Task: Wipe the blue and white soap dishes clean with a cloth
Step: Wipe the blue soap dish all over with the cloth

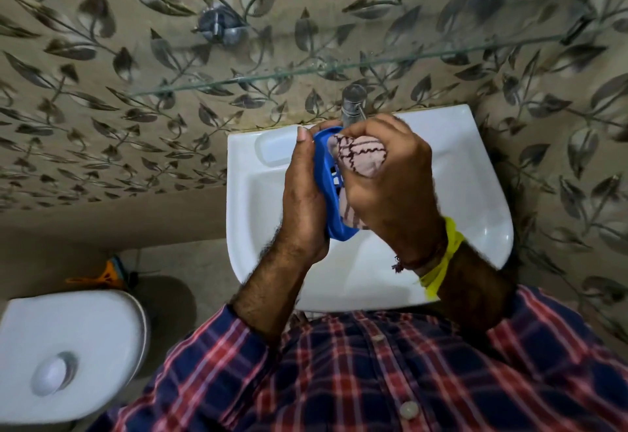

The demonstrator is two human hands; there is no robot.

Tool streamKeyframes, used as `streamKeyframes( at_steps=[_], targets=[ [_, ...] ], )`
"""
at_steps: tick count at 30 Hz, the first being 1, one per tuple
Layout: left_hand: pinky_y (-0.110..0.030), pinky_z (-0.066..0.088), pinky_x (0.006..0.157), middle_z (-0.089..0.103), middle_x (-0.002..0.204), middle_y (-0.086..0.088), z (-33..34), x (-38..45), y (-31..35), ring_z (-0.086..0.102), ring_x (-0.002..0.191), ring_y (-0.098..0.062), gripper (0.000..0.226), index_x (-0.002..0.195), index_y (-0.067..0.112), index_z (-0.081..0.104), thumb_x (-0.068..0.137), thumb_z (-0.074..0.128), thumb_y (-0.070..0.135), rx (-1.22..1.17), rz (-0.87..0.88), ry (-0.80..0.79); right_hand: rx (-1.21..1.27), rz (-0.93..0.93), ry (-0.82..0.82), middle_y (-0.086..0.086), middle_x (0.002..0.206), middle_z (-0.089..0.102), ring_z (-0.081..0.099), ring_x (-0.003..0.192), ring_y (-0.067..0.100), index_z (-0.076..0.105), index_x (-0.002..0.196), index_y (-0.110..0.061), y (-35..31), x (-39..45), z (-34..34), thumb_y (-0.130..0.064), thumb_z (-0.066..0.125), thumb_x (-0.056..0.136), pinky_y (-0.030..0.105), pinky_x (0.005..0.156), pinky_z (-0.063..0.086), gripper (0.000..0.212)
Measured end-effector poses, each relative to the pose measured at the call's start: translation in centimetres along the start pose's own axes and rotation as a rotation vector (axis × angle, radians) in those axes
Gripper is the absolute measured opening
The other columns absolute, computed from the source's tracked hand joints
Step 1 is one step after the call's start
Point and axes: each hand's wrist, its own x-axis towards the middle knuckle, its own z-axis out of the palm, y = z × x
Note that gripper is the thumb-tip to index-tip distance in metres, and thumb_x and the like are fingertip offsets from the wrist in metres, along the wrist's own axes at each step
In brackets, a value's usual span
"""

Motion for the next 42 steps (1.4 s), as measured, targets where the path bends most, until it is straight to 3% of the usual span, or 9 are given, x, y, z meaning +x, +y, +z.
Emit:
streamKeyframes(
  at_steps=[3, 8, 11, 15, 20, 24, 27, 33, 42],
  targets=[
    [-0.032, 0.061, 0.079, 0.077, 0.099, -0.010, -0.1, -0.1, 0.1, 0.074, 0.092, -0.024, 0.061, 0.121, 0.005, 0.061, 0.108, 0.026, 0.053, -0.046, 0.008, -0.020, -0.038, -0.048, -0.062, 0.008, 0.093, 0.069, 0.064, 0.086, 0.026, 0.073, 0.093, -0.004, -0.5, -0.8, 0.2, -0.001, 0.073, 0.074, 0.033, 0.075, 0.051, 0.020],
    [-0.045, 0.052, 0.100, 0.067, 0.123, -0.018, 0.1, -0.7, -0.2, 0.064, 0.115, -0.033, 0.071, 0.138, -0.003, 0.052, 0.103, 0.029, 0.054, -0.006, 0.054, -0.022, 0.038, 0.012, 0.002, 0.011, 0.087, 0.068, 0.064, 0.080, 0.027, 0.072, 0.090, 0.001, 0.4, 0.4, 0.0, 0.005, 0.074, 0.072, 0.042, 0.072, 0.054, 0.018],
    [-0.041, 0.052, 0.100, 0.066, 0.121, -0.017, -0.3, -0.7, -0.5, 0.063, 0.116, -0.031, 0.066, 0.136, -0.002, 0.052, 0.106, 0.028, 0.051, -0.027, 0.109, -0.040, 0.034, -0.094, -0.095, 0.006, 0.095, 0.069, 0.064, 0.090, 0.024, 0.074, 0.098, -0.005, -0.5, 0.0, 0.4, 0.001, 0.071, 0.072, 0.038, 0.077, 0.054, 0.026],
    [-0.047, 0.050, 0.105, 0.068, 0.123, -0.019, -0.5, -0.7, -0.8, 0.064, 0.119, -0.033, 0.070, 0.134, -0.001, 0.055, 0.102, 0.030, 0.057, -0.009, 0.144, -0.054, 0.006, -0.048, -0.067, 0.004, 0.093, 0.068, 0.062, 0.090, 0.025, 0.073, 0.095, -0.006, -0.1, 0.4, 0.2, 0.001, 0.070, 0.069, 0.040, 0.078, 0.052, 0.027],
    [-0.050, 0.046, 0.109, 0.067, 0.130, -0.021, -1.2, -0.7, -0.8, 0.062, 0.127, -0.035, 0.076, 0.135, 0.006, 0.059, 0.100, 0.026, 0.065, -0.001, 0.127, -0.036, -0.089, -0.264, -0.167, 0.008, 0.097, 0.068, 0.059, 0.089, 0.031, 0.073, 0.097, -0.006, -0.8, 0.5, -0.2, -0.003, 0.054, 0.068, 0.041, 0.075, 0.049, 0.035],
    [-0.043, 0.051, 0.099, 0.069, 0.126, -0.017, -1.0, -0.4, -0.7, 0.066, 0.122, -0.033, 0.079, 0.135, 0.005, 0.058, 0.099, 0.022, 0.065, 0.058, 0.135, -0.039, -0.150, -0.179, -0.095, 0.009, 0.097, 0.069, 0.058, 0.088, 0.033, 0.072, 0.095, -0.005, -0.2, 0.8, -0.5, -0.002, 0.065, 0.068, 0.046, 0.075, 0.049, 0.028],
    [-0.042, 0.049, 0.099, 0.071, 0.120, -0.014, -1.2, -0.4, -0.7, 0.067, 0.117, -0.030, 0.076, 0.130, 0.006, 0.061, 0.099, 0.025, 0.065, 0.054, 0.133, -0.035, -0.093, -0.215, -0.107, 0.009, 0.095, 0.069, 0.058, 0.088, 0.032, 0.072, 0.095, -0.004, -0.6, 0.1, 0.0, -0.003, 0.053, 0.068, 0.039, 0.075, 0.049, 0.032],
    [-0.053, 0.049, 0.106, 0.064, 0.134, -0.024, -1.3, -0.4, -0.6, 0.061, 0.124, -0.042, 0.080, 0.142, 0.004, 0.053, 0.095, 0.031, 0.065, 0.050, 0.122, -0.003, 0.010, -0.077, -0.072, 0.010, 0.088, 0.068, 0.063, 0.082, 0.032, 0.070, 0.090, -0.001, 0.8, 0.4, -0.3, 0.003, 0.071, 0.070, 0.043, 0.073, 0.052, 0.020],
    [-0.057, 0.046, 0.108, 0.069, 0.124, -0.018, -1.8, -0.6, -0.9, 0.064, 0.118, -0.040, 0.072, 0.134, 0.011, 0.061, 0.093, 0.037, 0.065, 0.041, 0.067, 0.032, 0.041, 0.006, -0.089, 0.007, 0.090, 0.068, 0.062, 0.084, 0.025, 0.070, 0.091, -0.003, 1.1, -0.9, 0.0, 0.003, 0.074, 0.072, 0.041, 0.075, 0.053, 0.020]
  ],
)
